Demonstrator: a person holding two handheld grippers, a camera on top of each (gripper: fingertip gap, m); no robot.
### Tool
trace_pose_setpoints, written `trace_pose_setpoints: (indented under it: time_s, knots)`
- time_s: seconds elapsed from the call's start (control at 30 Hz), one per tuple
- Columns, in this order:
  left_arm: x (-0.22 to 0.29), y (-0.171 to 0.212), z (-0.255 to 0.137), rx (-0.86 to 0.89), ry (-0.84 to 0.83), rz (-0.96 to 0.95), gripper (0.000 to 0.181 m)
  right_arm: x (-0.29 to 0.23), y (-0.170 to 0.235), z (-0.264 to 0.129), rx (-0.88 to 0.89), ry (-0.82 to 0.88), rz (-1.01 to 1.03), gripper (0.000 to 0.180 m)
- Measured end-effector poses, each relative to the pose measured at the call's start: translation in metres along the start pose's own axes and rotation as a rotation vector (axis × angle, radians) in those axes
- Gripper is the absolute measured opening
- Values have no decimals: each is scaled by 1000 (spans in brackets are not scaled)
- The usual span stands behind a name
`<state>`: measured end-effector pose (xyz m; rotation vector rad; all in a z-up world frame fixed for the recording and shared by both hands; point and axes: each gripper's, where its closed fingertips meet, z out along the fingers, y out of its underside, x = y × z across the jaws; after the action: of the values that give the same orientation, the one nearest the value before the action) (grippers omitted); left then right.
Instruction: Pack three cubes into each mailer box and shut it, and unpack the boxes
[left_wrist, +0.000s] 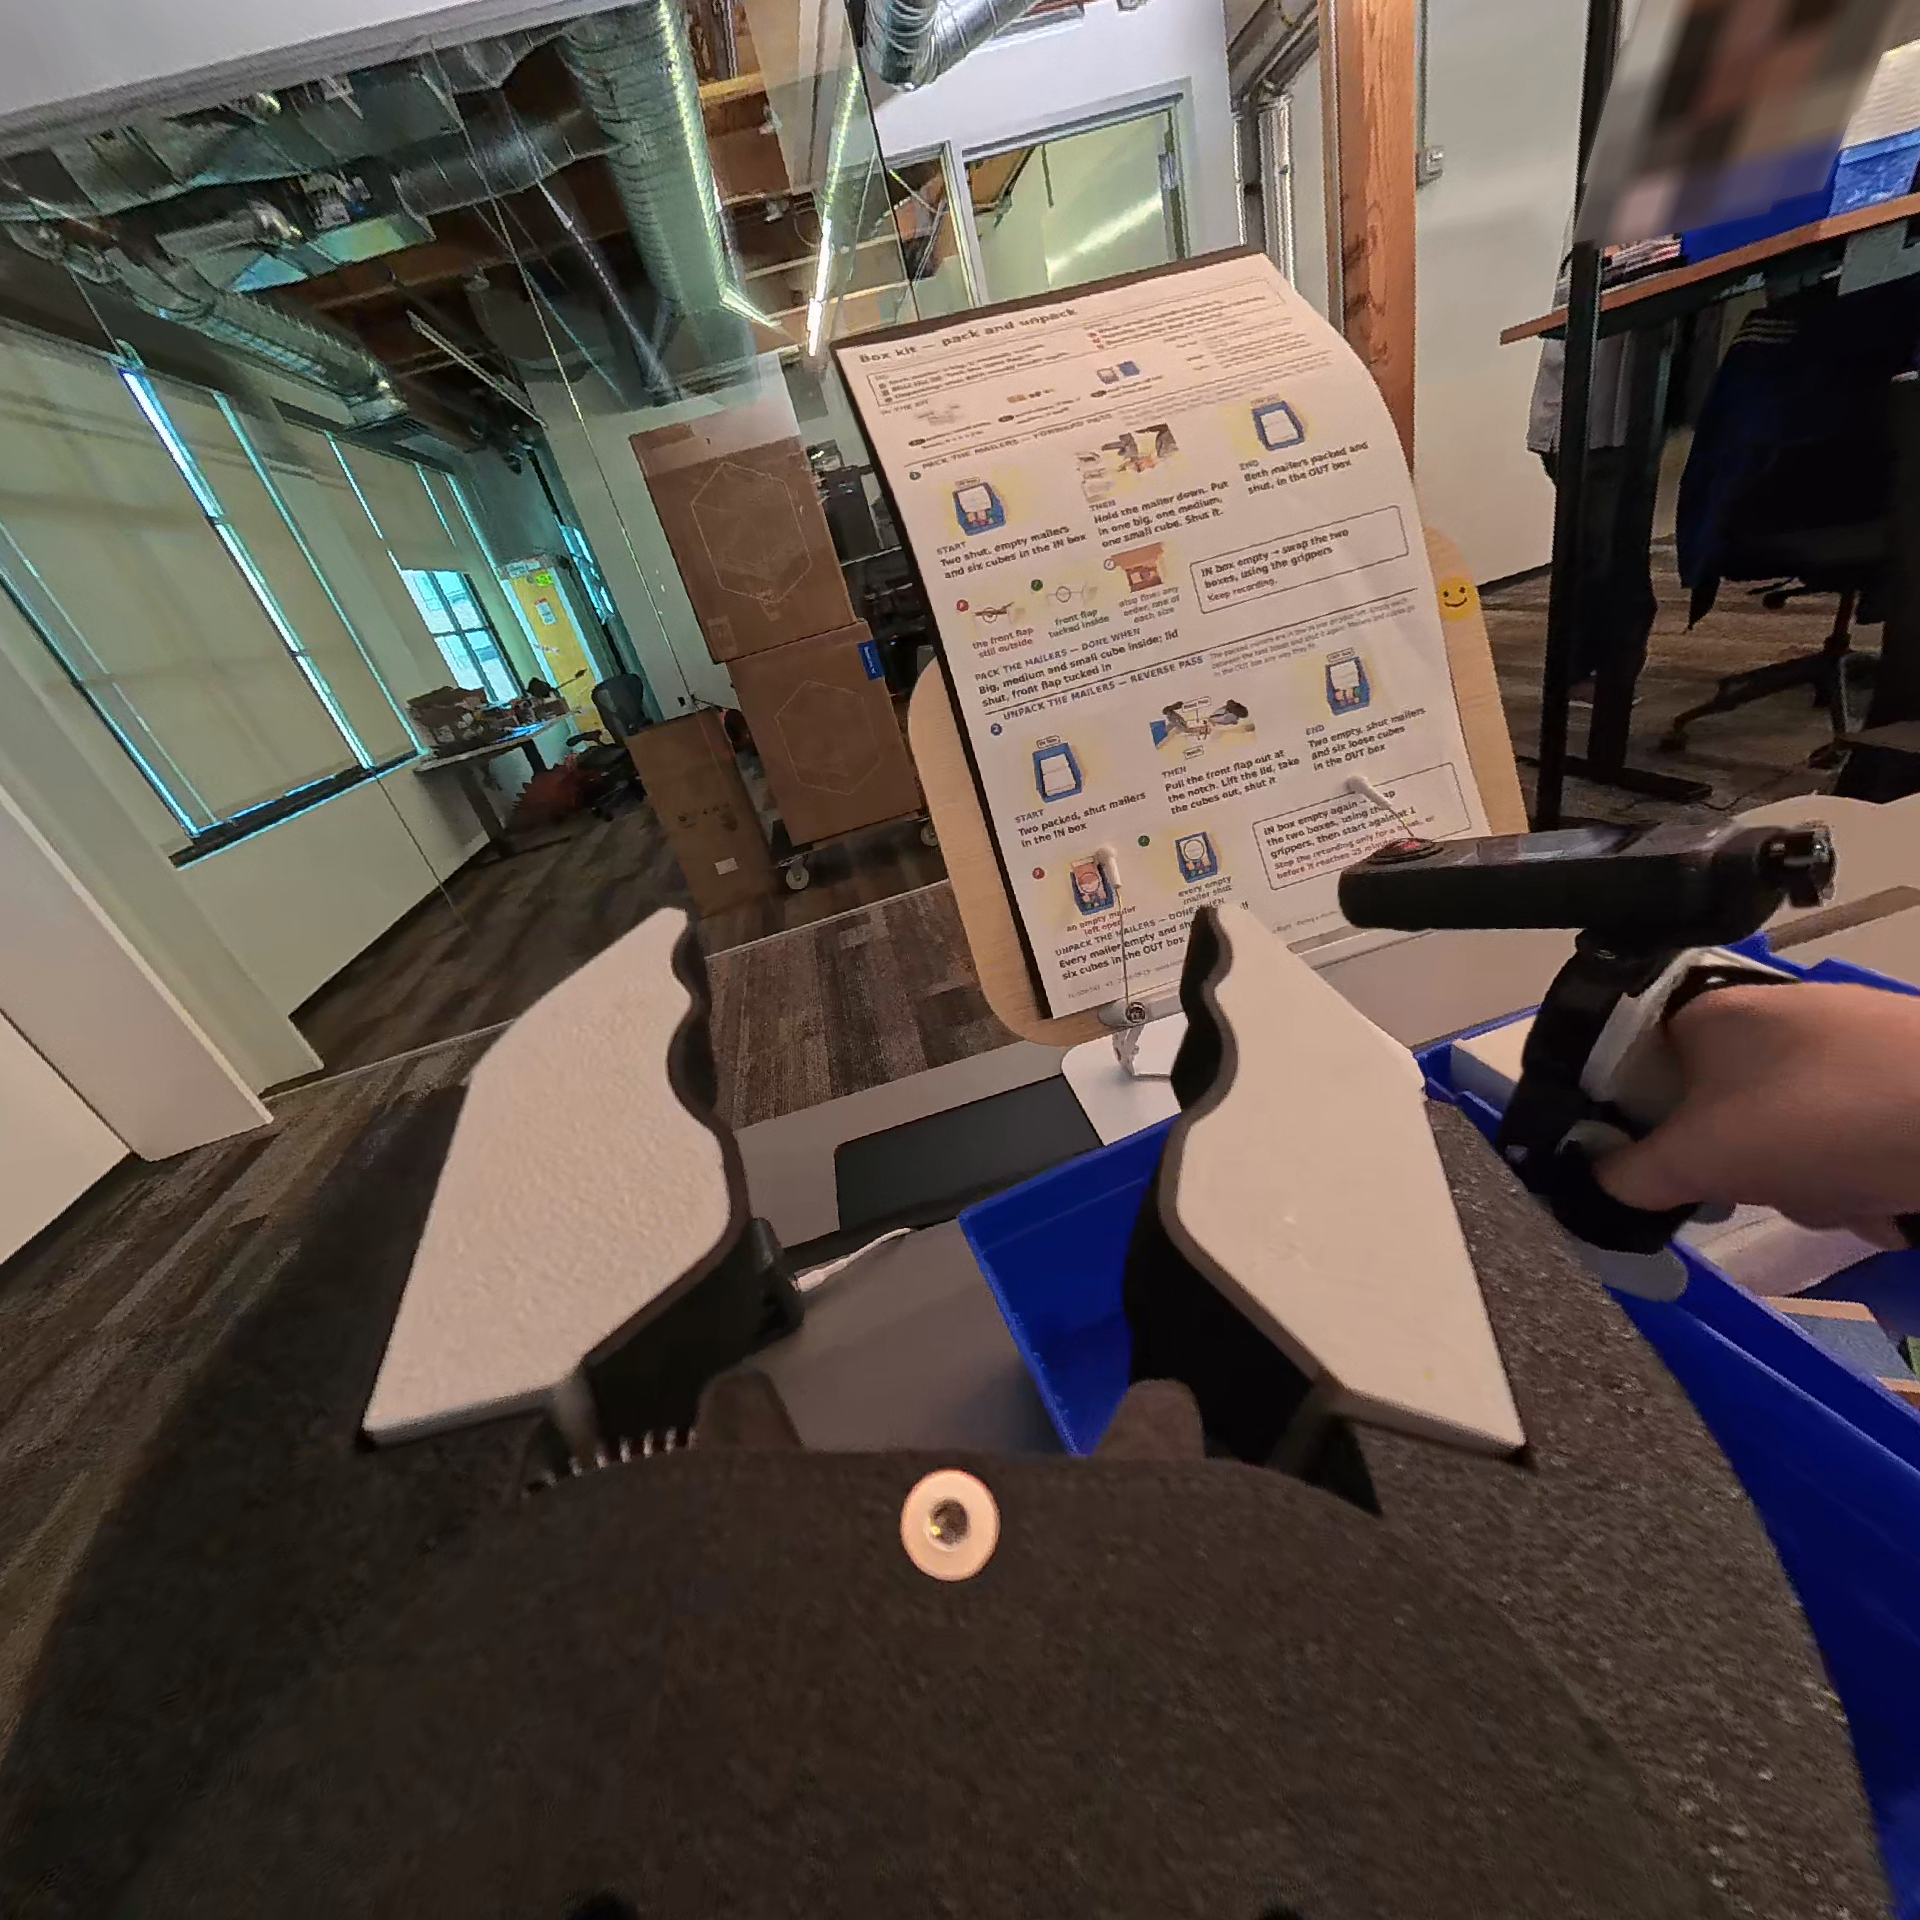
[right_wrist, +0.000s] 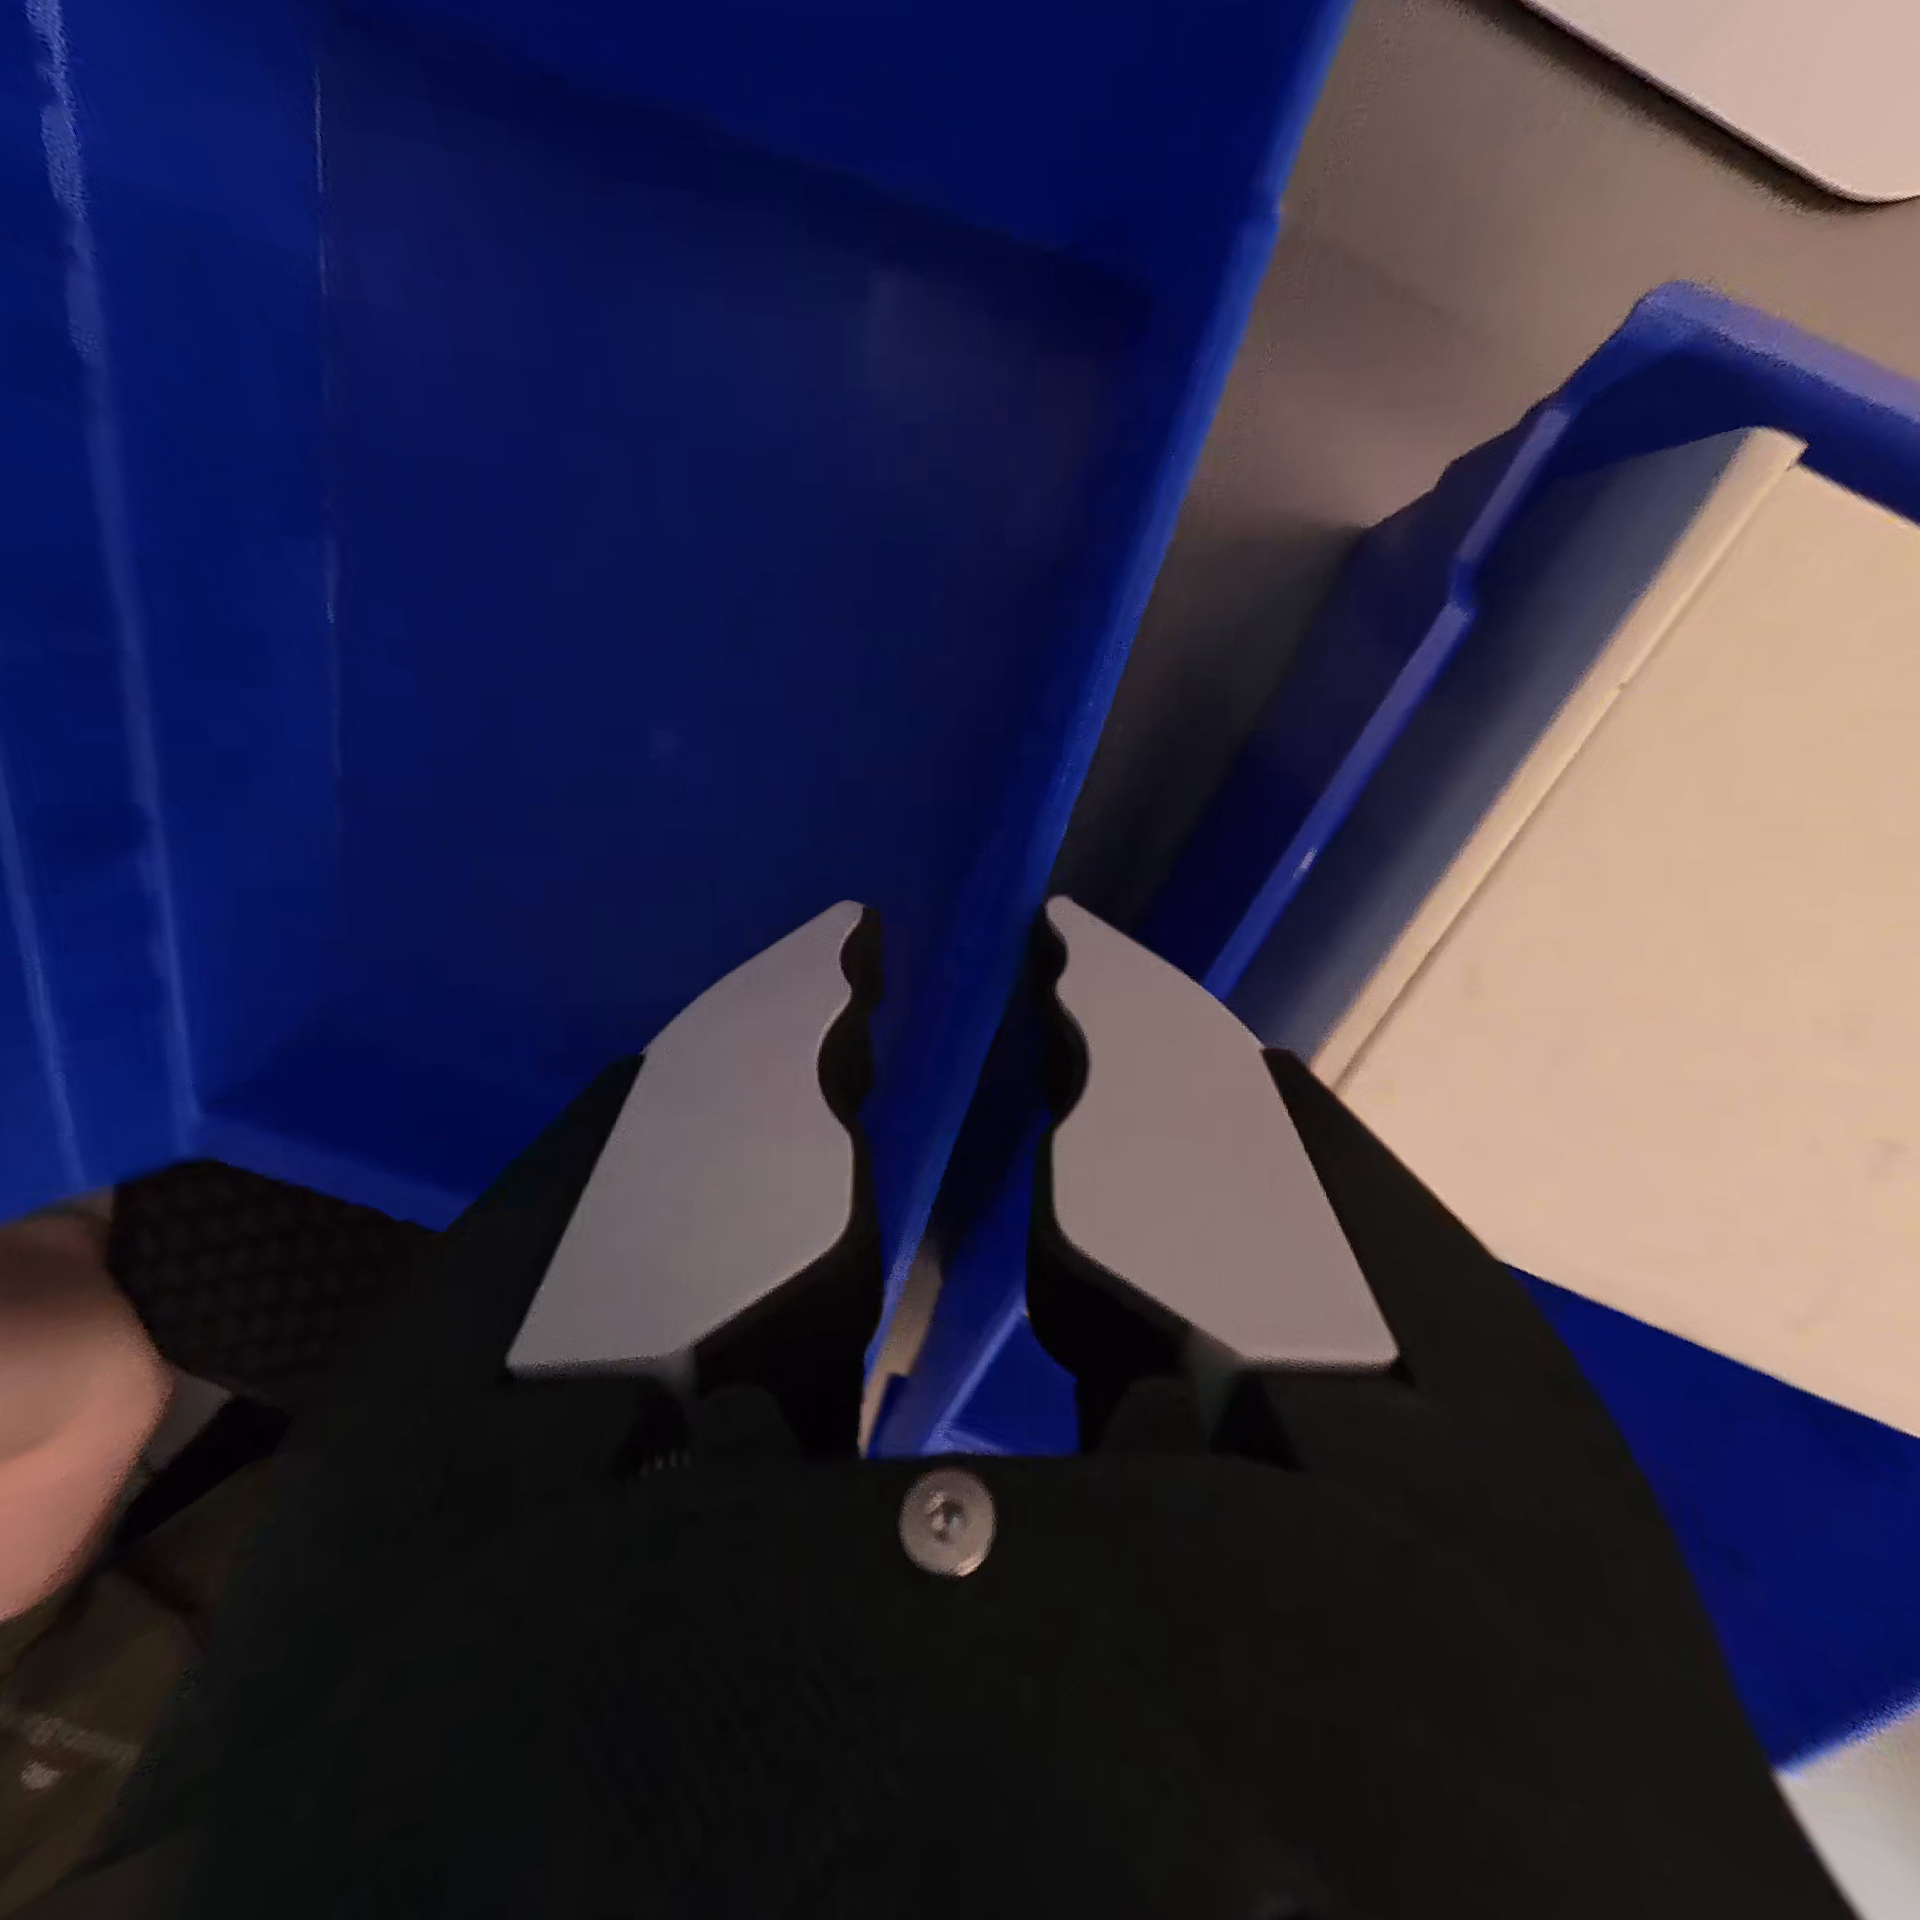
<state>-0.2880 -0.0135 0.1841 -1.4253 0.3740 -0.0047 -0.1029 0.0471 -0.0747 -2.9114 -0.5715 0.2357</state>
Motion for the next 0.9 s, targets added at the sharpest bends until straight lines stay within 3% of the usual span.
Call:
trace_pose_setpoints:
  time_s: [0.13,0.37,0.5,0.6,0.9]
  knots:
    - [-6,-4,-6,17,1,-22,87,-10,-6,20,24,-16,59,34]
    - [-5,-12,-16,40,17,-18,85,-12,-24,27,36,63,-25,26]
    - [1,-10,-15,26,36,-6,84,-3,-15,40,-33,125,-38,24]
    - [4,-8,-14,16,49,1,84,-10,-13,48,-32,71,-21,9]
    - [5,-5,-17,-15,64,-6,79,-21,-20,38,-69,-67,89,9]
